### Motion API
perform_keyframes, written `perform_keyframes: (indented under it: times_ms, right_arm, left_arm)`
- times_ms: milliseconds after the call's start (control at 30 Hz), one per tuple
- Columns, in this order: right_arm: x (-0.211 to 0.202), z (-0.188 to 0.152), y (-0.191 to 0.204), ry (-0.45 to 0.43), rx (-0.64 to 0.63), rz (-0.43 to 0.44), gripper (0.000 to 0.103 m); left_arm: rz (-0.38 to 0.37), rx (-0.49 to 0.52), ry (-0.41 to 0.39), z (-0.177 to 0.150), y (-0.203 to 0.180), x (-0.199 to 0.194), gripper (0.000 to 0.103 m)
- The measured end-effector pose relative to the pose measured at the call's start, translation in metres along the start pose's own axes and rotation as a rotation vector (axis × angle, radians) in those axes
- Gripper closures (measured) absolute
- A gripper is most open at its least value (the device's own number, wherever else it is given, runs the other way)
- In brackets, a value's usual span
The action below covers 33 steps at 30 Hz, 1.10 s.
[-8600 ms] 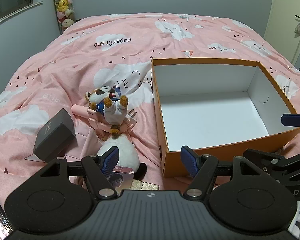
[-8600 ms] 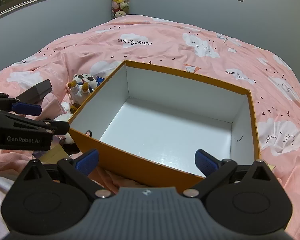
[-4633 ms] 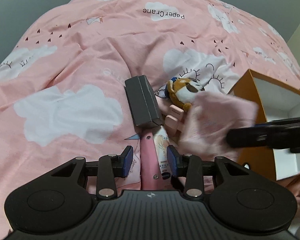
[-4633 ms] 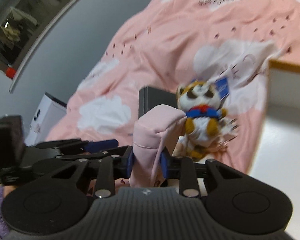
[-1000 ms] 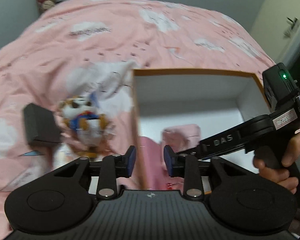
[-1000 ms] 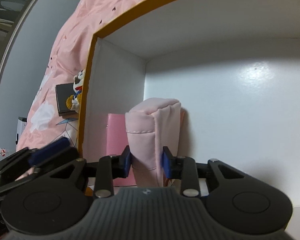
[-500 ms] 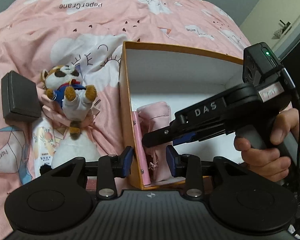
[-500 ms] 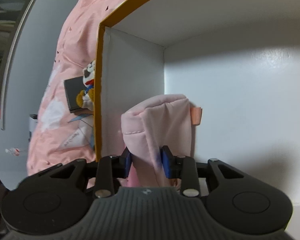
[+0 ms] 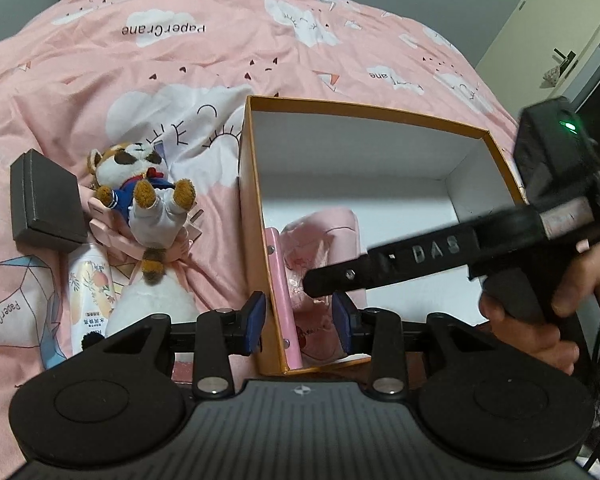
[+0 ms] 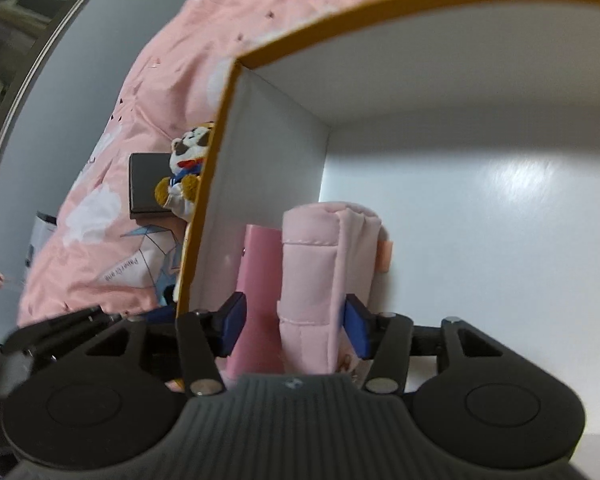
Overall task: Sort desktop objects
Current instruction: 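Lower the pink pouch and tube into the box and open both grippers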
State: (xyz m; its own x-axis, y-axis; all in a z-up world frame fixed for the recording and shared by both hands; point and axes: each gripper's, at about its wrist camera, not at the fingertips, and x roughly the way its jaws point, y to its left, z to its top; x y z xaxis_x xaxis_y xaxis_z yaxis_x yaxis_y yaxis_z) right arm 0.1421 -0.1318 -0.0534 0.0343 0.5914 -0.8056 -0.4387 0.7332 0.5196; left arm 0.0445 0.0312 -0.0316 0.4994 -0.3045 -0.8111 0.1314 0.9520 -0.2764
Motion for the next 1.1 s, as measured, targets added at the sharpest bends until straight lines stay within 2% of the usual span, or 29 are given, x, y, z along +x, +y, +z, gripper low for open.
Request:
perform_keyframes:
  times_ms: [167,233,267,400,567,633,700,767,833,933,1100]
  right_arm:
    - [-0.004,-0.019,0.017,-0.087,-0.088,-0.116,0.049]
    - [-0.002,-0.022,0.021,-0.106,-0.116,-0.162,0.064]
    - [0.001,-0.023,0.023,-0.110,-0.126,-0.180,0.066]
    - [-0.002,-0.015,0.028,-0.070,-0.139,-0.188,0.070]
    - [-0.014,0.002,0.033,0.062,-0.152,-0.164,0.070]
    - [-0.010,0.007,0.034,0.107,-0.125,-0.151,0.070]
    - [0.002,0.010,0.037,0.135,-0.127,-0.174,0.070]
    - [0.015,0.011,0.039,0.144,-0.130,-0.189,0.070]
    - [0.022,0.010,0.040,0.158,-0.117,-0.147,0.071]
    - [0.026,0.009,0.040,0.147,-0.119,-0.131,0.070]
    - [0.019,0.003,0.033,0.095,-0.122,-0.096,0.059]
  left_arm:
    - [0.017,0.000,-0.009,-0.007,-0.001,-0.002,0.062]
    - [0.022,-0.006,-0.010,-0.009,0.001,-0.002,0.062]
    - [0.020,-0.009,-0.010,-0.010,0.001,-0.002,0.062]
    - [0.015,-0.008,-0.016,-0.012,0.002,-0.004,0.062]
    - [-0.007,-0.016,-0.029,-0.013,0.005,-0.006,0.062]
    - [-0.018,-0.026,-0.031,-0.013,0.007,-0.006,0.062]
    - [-0.030,-0.033,-0.033,-0.013,0.009,-0.006,0.063]
    - [-0.037,-0.037,-0.034,-0.013,0.010,-0.006,0.063]
    - [-0.033,-0.038,-0.030,-0.014,0.011,-0.005,0.069]
    - [-0.036,-0.057,-0.024,-0.015,0.015,-0.003,0.069]
    - [-0.057,-0.056,-0.032,-0.016,0.016,-0.005,0.069]
